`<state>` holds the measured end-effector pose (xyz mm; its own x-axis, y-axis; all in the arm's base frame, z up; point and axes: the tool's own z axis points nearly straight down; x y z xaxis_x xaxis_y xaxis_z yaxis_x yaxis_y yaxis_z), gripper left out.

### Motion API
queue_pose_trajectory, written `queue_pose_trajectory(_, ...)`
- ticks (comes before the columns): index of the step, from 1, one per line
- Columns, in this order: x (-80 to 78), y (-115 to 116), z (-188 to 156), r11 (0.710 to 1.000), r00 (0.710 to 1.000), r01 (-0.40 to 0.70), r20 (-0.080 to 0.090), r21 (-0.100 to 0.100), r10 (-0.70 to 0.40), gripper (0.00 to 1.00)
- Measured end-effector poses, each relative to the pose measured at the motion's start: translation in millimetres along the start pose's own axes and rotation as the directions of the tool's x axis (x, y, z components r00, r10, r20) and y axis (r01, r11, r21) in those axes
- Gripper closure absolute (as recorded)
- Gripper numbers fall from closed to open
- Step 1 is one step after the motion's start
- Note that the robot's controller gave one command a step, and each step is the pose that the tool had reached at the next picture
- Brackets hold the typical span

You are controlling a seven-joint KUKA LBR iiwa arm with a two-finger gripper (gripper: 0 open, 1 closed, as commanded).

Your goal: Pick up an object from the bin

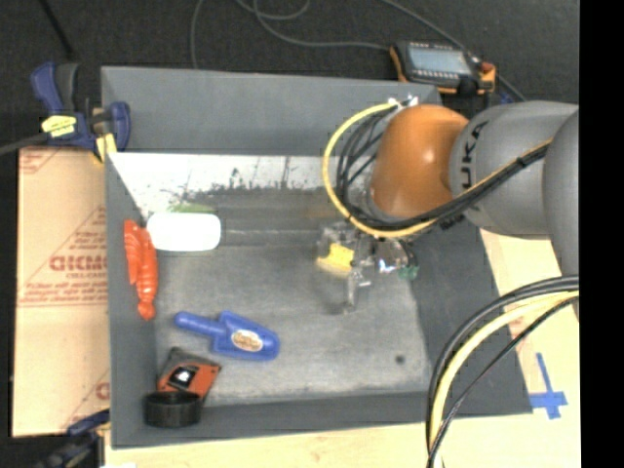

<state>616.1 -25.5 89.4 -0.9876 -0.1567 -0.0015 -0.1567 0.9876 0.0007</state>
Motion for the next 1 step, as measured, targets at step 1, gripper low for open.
queue_pose_trajectory(1, -6.9, -36.2, -34.0, 1.0, 1.0, 0.018, 0.002, 0.001, -0.018, 0.0)
